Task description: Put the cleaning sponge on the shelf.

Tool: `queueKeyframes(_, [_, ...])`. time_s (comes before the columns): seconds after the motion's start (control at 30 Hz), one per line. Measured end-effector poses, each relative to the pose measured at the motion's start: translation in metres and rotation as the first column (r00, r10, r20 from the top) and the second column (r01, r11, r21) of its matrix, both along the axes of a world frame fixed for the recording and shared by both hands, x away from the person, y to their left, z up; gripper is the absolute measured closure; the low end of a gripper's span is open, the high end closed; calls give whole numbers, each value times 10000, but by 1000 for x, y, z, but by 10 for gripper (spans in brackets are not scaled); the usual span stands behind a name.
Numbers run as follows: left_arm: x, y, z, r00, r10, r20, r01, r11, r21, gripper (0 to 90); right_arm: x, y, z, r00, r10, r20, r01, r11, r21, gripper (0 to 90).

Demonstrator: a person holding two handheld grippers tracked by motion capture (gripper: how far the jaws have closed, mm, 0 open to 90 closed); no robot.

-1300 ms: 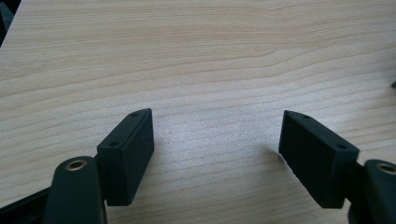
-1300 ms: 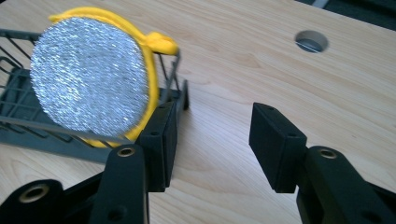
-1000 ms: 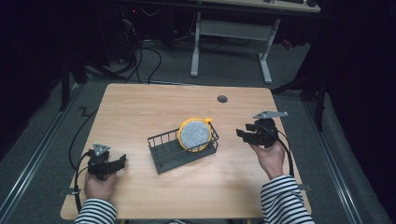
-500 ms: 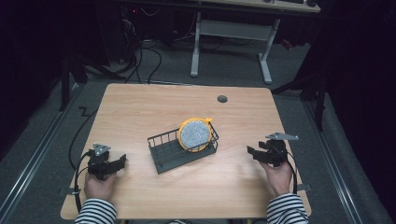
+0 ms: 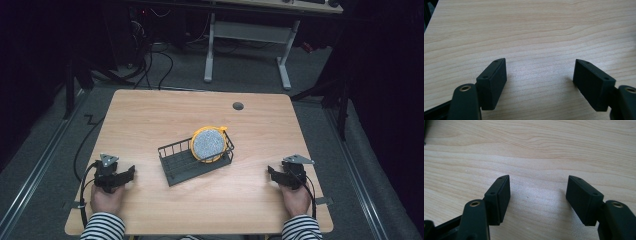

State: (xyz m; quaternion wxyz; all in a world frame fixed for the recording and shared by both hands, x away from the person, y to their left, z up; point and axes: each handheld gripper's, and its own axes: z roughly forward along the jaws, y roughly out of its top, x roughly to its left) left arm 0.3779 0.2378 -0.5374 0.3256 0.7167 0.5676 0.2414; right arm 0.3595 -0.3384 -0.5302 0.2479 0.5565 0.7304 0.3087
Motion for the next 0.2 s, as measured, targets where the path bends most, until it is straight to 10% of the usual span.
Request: queueKeyframes(0.2, [0,0,0,10000,-29,-28,29,10000,17,265,0,0,0,10000,-19,1,19,10000,0,361])
